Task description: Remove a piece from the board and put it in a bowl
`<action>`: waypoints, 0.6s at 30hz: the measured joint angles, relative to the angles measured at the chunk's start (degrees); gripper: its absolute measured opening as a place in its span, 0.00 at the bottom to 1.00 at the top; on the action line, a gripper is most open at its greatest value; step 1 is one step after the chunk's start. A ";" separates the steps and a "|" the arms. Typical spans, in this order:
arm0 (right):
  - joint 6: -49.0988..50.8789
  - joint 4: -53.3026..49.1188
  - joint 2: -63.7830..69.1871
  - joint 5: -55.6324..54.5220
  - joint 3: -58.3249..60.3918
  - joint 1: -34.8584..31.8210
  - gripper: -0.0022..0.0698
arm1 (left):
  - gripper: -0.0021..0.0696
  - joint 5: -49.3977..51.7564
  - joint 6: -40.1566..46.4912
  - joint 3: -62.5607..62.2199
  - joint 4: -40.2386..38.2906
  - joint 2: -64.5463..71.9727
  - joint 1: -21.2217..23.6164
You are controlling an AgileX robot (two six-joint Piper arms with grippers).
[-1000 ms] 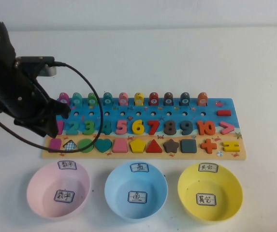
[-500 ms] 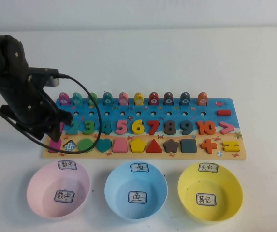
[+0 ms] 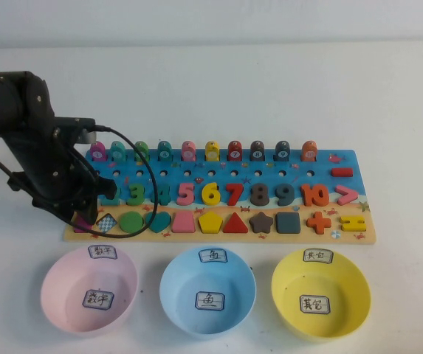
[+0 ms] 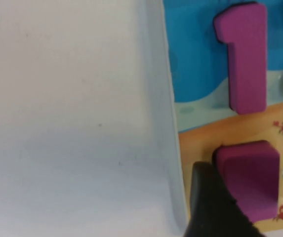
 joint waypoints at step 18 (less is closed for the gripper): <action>0.00 0.00 0.00 0.00 0.00 0.00 0.01 | 0.41 -0.93 -0.23 -0.12 0.15 1.06 0.00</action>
